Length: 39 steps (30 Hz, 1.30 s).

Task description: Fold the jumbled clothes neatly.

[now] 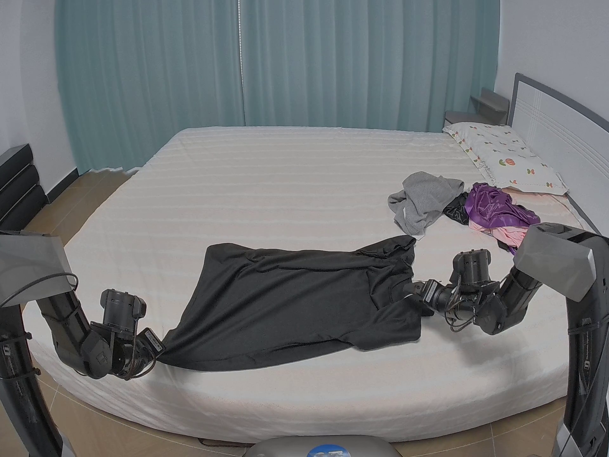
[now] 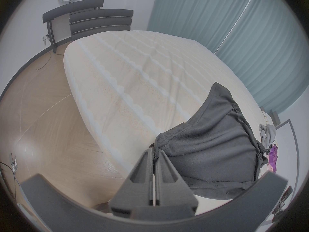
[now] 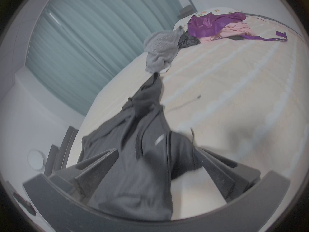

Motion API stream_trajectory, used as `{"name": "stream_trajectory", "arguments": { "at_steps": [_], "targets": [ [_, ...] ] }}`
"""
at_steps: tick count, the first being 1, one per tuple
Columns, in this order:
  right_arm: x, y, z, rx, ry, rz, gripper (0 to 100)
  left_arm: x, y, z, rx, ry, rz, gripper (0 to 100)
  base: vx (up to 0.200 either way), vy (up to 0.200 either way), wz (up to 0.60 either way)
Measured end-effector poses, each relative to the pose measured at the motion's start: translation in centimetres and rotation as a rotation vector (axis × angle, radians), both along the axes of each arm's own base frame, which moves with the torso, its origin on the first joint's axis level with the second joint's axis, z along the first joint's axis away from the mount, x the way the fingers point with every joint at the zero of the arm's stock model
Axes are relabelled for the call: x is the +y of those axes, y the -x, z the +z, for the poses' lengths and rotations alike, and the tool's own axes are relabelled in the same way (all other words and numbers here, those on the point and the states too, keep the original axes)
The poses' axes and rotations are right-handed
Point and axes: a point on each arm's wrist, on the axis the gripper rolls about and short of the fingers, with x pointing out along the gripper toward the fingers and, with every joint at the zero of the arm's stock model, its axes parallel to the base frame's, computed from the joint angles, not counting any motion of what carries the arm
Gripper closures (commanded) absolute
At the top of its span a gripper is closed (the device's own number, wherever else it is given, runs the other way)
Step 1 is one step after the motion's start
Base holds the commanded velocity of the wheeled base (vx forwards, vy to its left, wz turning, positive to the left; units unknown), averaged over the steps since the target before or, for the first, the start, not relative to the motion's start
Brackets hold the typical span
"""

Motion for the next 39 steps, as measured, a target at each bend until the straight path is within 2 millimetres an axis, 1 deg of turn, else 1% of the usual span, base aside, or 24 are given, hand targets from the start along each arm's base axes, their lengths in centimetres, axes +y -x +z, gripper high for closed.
{"name": "stream_trajectory", "arguments": {
  "at_steps": [4,8,10,14,15,21,24,28,31,35,37,39],
  "targets": [
    [0.2,3.1,0.0,0.038,0.03,0.089,0,0.0,0.1,0.4,-0.009,0.007,-0.005,100,0.0,0.0,0.0],
    [1.0,5.3,0.0,0.056,0.048,0.173,0,-0.1,0.2,0.7,-0.018,0.012,-0.01,100,0.0,0.0,0.0],
    [1.4,5.9,-0.1,0.064,0.051,0.195,0,-0.1,0.3,0.9,-0.021,0.014,-0.012,100,0.0,0.0,0.0],
    [1.9,5.9,-0.5,0.069,0.054,0.213,0,-0.1,0.4,1.1,-0.028,0.015,-0.015,100,0.0,0.0,0.0],
    [2.1,5.8,-0.6,0.069,0.055,0.216,100,-0.1,0.4,1.2,-0.029,0.015,-0.015,100,0.0,0.0,0.0],
    [2.8,5.6,-1.1,0.071,0.058,0.233,100,-0.1,0.5,1.3,-0.033,0.015,-0.015,100,0.0,0.0,0.0],
    [2.8,5.6,-1.1,0.073,0.058,0.232,100,-0.1,0.5,1.3,-0.034,0.015,-0.016,100,0.0,0.0,0.0],
    [2.3,5.8,-0.2,0.064,0.043,0.215,100,-0.1,0.5,1.4,-0.033,0.012,-0.019,100,0.0,0.0,0.0],
    [1.8,6.2,1.0,0.055,0.01,0.199,100,-0.1,0.6,1.4,-0.033,0.01,-0.02,100,0.0,0.0,0.0],
    [1.0,8.1,2.6,0.07,-0.025,0.193,100,-0.1,0.9,1.7,-0.036,0.002,-0.03,100,0.0,0.0,0.0],
    [0.4,9.5,3.3,0.085,-0.034,0.189,100,-0.2,1.2,1.8,-0.031,-0.013,-0.05,100,0.0,0.0,0.0],
    [0.0,10.4,4.0,0.087,-0.04,0.186,100,-0.2,1.5,2.0,-0.028,-0.028,-0.067,100,0.0,0.0,0.0]
  ]
}}
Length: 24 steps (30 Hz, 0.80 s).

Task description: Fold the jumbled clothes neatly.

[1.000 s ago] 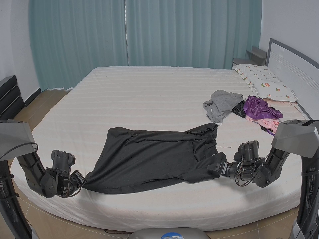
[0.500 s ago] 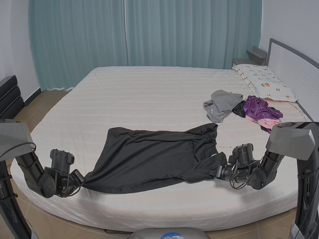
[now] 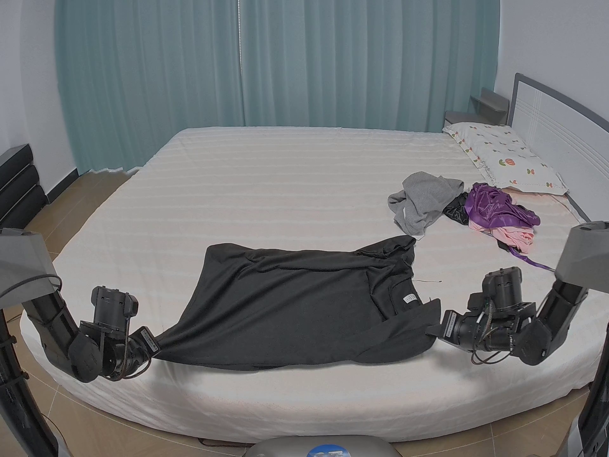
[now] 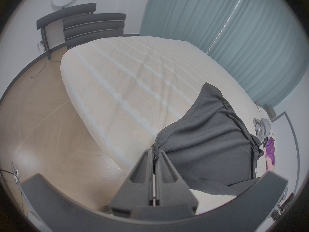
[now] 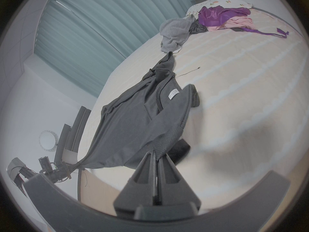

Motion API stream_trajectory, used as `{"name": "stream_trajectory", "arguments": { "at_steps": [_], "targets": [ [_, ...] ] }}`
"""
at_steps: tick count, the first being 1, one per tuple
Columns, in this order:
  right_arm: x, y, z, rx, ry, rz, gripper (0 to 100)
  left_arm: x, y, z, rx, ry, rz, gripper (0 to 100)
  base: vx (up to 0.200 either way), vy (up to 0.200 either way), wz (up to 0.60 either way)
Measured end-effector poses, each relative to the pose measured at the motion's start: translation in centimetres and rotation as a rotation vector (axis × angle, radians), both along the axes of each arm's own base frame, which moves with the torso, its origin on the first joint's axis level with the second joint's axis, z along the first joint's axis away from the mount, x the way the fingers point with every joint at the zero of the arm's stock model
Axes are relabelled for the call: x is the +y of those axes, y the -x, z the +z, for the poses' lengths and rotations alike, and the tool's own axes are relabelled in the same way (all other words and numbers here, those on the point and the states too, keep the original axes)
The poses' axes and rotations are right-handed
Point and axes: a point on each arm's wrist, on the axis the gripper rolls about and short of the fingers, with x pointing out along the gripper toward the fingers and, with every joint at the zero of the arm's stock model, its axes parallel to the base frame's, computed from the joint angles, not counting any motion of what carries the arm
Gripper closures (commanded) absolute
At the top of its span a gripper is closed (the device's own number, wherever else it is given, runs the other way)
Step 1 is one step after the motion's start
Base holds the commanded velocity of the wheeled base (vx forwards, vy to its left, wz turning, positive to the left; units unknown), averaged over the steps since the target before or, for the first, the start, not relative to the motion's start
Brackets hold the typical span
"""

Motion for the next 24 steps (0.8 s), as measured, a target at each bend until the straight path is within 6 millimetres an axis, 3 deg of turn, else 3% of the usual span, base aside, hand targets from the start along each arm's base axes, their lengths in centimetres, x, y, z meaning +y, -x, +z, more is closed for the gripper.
{"name": "stream_trajectory", "arguments": {
  "at_steps": [11,18,24],
  "targets": [
    [-2.8,6.9,3.4,0.057,-0.006,-0.036,100,0.0,2.9,1.1,0.121,-0.075,-0.091,100,0.0,0.0,0.0],
    [-3.8,9.5,2.9,0.136,0.048,-0.021,100,-0.6,4.5,1.3,0.225,-0.097,-0.145,100,0.0,0.0,0.0],
    [-4.0,9.8,1.7,0.188,0.085,-0.005,100,-0.8,4.9,1.4,0.262,-0.117,-0.179,100,0.0,0.0,0.0]
  ]
}}
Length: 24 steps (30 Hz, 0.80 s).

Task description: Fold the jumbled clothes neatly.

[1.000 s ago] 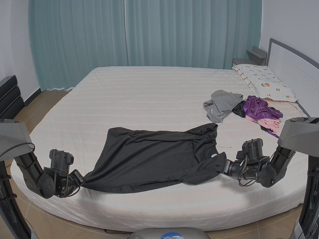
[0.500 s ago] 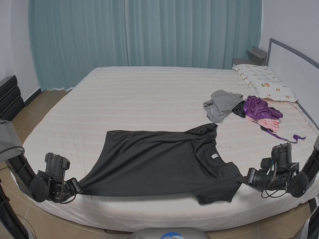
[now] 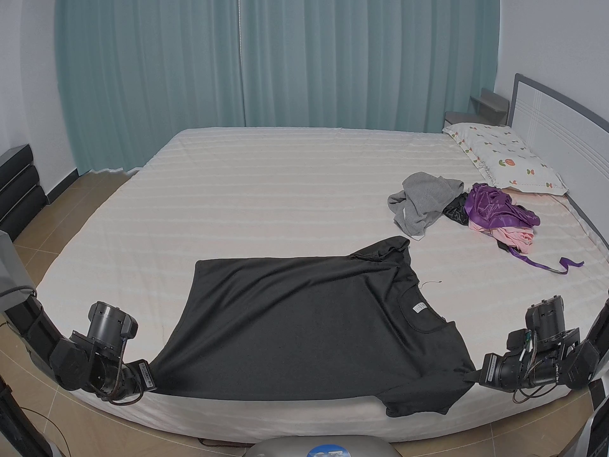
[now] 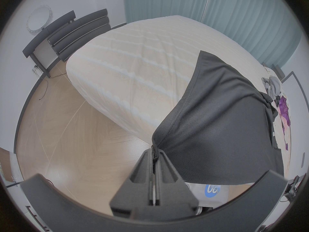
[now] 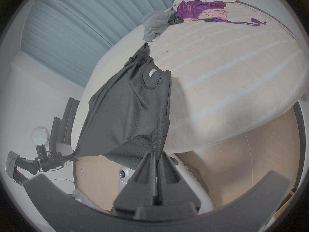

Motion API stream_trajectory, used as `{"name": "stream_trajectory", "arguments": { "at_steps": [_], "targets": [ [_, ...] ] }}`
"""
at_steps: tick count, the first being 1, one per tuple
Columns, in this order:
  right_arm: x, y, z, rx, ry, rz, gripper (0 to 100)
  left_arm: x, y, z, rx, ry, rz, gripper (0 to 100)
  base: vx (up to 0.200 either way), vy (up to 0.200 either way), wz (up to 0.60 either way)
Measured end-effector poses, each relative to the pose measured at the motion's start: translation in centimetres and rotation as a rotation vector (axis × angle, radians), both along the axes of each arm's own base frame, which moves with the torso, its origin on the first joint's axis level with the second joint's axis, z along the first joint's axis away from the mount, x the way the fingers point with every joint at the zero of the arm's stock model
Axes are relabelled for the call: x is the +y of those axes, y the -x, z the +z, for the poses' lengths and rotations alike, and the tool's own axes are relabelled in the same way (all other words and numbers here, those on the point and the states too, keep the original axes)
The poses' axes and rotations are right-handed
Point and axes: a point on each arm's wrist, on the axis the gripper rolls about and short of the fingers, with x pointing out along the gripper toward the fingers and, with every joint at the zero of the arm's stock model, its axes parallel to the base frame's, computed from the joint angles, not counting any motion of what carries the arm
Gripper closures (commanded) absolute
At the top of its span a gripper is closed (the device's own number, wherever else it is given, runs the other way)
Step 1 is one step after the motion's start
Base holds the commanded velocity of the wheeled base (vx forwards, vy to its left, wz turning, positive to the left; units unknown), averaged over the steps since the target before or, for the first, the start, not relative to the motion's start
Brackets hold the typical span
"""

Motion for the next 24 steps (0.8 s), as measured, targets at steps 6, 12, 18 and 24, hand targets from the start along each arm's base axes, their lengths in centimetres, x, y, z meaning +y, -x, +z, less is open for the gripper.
{"name": "stream_trajectory", "arguments": {
  "at_steps": [6,12,18,24],
  "targets": [
    [0.0,-1.1,-1.9,0.051,0.035,0.026,100,-0.2,0.1,-0.1,0.008,-0.003,-0.016,100,0.0,0.0,0.0],
    [0.3,-3.2,-3.5,0.046,0.039,0.031,0,-0.4,0.1,-0.4,0.02,-0.004,-0.024,100,0.0,0.0,0.0],
    [0.6,-5.1,-4.7,-0.019,0.028,0.024,0,-0.5,0.1,-0.6,0.032,-0.005,-0.026,100,0.0,0.0,0.0],
    [0.7,-6.8,-5.9,-0.084,0.055,-0.01,0,-0.5,0.0,-0.8,0.037,-0.006,-0.026,100,0.0,0.0,0.0]
  ]
}}
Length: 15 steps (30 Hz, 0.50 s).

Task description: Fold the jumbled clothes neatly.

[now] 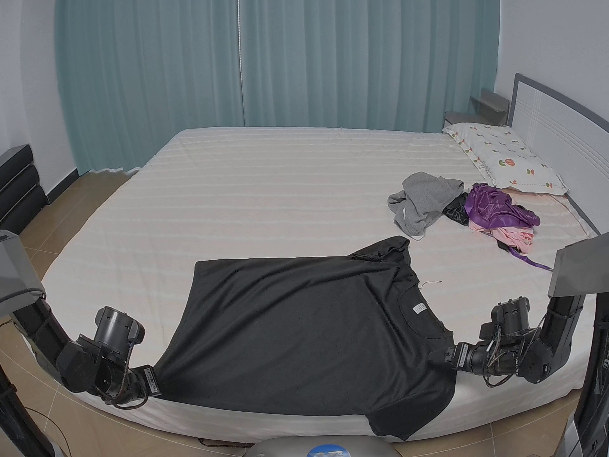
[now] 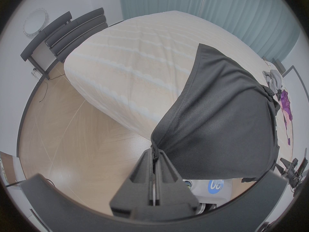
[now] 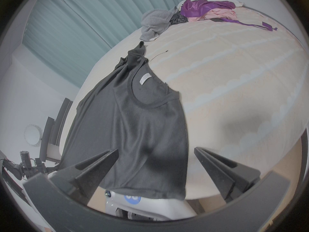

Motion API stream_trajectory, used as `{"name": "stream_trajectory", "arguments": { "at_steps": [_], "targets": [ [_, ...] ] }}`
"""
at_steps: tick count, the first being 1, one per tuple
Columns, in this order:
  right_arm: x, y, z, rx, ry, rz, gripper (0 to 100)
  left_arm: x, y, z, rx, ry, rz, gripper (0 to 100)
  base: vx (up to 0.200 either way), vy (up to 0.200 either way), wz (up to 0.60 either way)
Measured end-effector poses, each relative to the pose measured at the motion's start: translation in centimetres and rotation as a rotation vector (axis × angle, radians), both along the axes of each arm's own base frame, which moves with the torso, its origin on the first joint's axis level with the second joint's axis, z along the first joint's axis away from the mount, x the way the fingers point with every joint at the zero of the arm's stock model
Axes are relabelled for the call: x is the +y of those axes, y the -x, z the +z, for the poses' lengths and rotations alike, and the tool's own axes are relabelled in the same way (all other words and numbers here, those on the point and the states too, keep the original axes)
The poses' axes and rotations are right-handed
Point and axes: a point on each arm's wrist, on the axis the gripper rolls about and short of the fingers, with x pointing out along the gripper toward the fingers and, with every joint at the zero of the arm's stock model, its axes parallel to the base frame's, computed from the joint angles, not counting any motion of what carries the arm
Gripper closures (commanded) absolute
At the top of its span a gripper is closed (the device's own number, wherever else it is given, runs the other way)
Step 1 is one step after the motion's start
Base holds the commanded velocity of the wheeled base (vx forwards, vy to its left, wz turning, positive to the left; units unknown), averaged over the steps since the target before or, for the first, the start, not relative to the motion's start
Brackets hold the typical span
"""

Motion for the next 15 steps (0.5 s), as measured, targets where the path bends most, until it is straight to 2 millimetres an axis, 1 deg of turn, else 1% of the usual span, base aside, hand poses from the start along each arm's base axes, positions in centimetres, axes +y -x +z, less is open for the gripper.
{"name": "stream_trajectory", "arguments": {
  "at_steps": [1,5,10,15],
  "targets": [
    [0.0,-0.3,-0.2,-0.009,0.006,-0.006,100,0.0,0.0,0.0,0.0,0.0,0.0,100,0.0,0.0,0.0],
    [0.0,-0.7,-0.9,-0.008,0.029,-0.024,100,0.0,0.0,-0.1,0.003,-0.001,-0.001,100,0.0,0.0,0.0],
    [-0.1,-0.8,-1.2,0.001,0.042,-0.037,100,0.0,0.0,-0.1,0.006,-0.002,-0.003,100,0.0,0.0,0.0],
    [-1.4,-0.7,-1.3,0.011,0.061,-0.085,100,0.0,0.1,-0.2,0.013,-0.003,-0.004,100,0.0,0.0,0.0]
  ]
}}
